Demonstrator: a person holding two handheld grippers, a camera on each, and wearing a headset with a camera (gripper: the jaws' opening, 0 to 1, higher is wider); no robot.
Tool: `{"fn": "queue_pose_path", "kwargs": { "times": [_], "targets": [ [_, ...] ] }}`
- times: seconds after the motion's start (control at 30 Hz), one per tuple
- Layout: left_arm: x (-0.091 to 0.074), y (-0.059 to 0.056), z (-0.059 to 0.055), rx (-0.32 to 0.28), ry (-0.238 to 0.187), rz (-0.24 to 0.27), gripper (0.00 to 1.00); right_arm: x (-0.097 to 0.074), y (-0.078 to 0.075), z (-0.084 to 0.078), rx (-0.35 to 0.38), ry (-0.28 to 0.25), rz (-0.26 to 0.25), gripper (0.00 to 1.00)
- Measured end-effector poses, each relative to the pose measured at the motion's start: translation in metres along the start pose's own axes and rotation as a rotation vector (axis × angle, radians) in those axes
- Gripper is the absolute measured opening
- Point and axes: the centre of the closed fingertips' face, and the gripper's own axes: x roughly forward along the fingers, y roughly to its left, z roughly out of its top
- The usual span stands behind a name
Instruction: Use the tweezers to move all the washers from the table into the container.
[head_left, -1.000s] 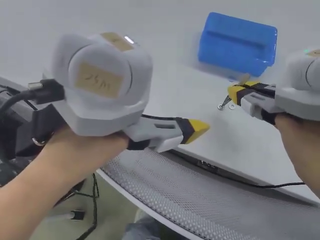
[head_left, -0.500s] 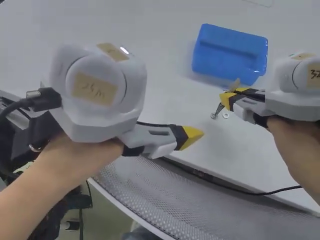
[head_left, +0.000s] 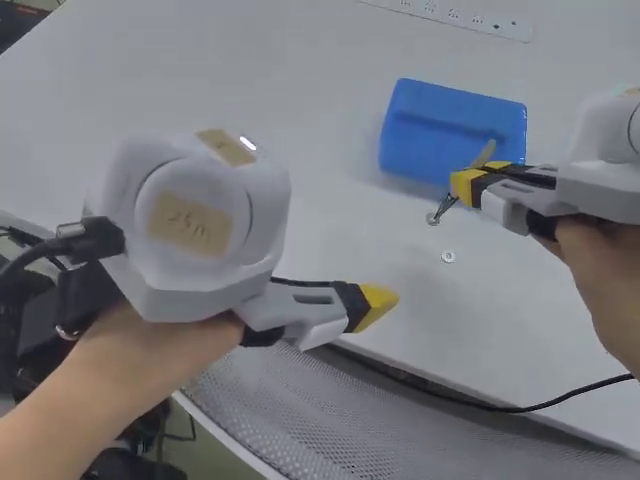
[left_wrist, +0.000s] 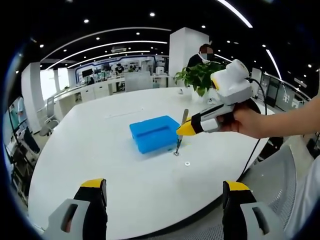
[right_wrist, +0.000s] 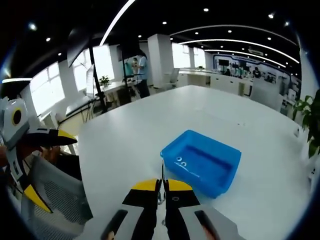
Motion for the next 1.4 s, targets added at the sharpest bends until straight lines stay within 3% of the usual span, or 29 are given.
{"fn": "queue_pose_path", "kwargs": {
  "times": [0.4, 0.63, 1.03, 1.4],
  "targets": [
    [0.004, 0.005, 0.006, -0.009, 0.007, 0.02, 0.99, 0.012, -0.029, 0.042, -0.007, -0.089, -0.039, 0.0],
    [0.008, 0.006, 0.008, -0.013, 0.012, 0.019, 0.98, 0.03, -0.053, 0.057, 0.023, -0.124, -0.069, 0.01],
    [0.022, 0.012, 0.01, -0.02, 0.026, 0.014, 0.98, 0.063, -0.076, 0.037, 0.016, -0.066, -0.088, 0.01],
    [0.031, 0.02, 0.012, -0.033, 0.037, 0.023, 0.99, 0.083, -0.083, 0.024, 0.027, -0.031, -0.078, 0.01]
  ]
}}
